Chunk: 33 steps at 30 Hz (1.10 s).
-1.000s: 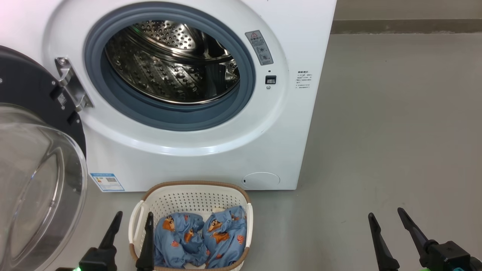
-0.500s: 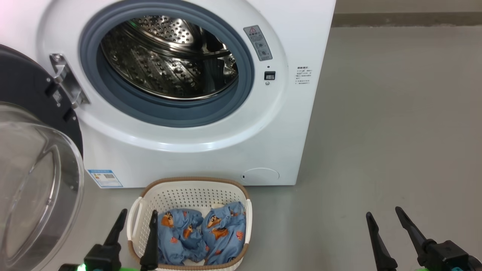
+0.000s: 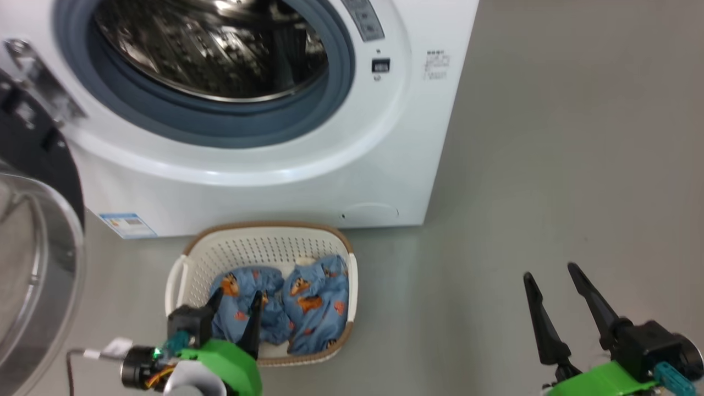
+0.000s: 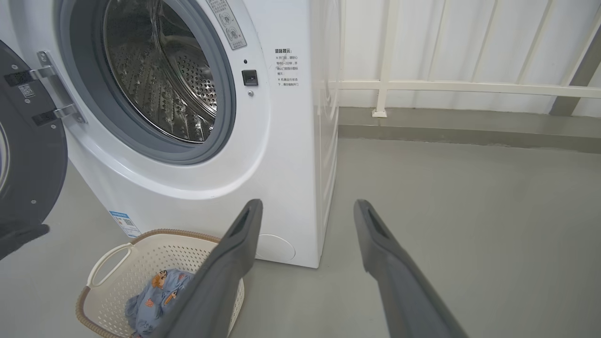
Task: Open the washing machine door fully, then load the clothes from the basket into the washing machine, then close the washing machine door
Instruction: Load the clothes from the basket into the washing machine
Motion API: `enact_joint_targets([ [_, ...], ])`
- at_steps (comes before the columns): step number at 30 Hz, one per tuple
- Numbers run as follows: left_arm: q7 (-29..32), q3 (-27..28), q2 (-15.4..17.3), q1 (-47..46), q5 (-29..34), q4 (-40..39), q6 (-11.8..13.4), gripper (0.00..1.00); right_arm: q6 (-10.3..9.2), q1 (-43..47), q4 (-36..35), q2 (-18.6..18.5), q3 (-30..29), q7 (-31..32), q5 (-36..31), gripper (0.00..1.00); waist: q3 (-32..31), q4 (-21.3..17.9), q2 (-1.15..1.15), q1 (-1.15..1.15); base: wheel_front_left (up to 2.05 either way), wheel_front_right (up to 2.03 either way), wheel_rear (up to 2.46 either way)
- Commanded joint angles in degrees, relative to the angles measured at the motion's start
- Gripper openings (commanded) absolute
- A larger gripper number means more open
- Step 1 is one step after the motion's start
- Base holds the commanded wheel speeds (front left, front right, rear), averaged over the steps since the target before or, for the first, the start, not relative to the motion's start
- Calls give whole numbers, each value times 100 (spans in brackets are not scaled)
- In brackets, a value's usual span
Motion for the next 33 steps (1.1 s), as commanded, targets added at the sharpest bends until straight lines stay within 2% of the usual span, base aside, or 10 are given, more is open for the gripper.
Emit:
enact_joint_targets([
  [1, 27, 98, 46, -413, -110, 273, -75, 100, 35, -273, -189, -51, 213, -63, 3, 100, 510, -228, 0, 0, 0, 0, 0],
  [10, 194, -312, 4, -1748, -807, 2161, -319, 100, 35, -865, -329, -112, 427, -220, 82, 100, 1591, -671, 0, 0, 0, 0, 0],
  [18, 267, -448, 3, -2721, -1219, 3238, -329, 100, 35, -1439, -342, -102, 722, -401, 220, 100, 2634, -1139, 0, 0, 0, 0, 0],
  [25, 343, -323, 134, -3330, -1380, 3734, -359, 100, 35, -1732, -307, -82, 872, -545, 351, 100, 3342, -1501, 0, 0, 0, 0, 0],
  [33, 735, -76, 506, -3951, -1694, 3985, -382, 100, 35, -2039, -248, -59, 1037, -656, 521, 100, 4161, -1910, 0, 0, 0, 0, 0],
])
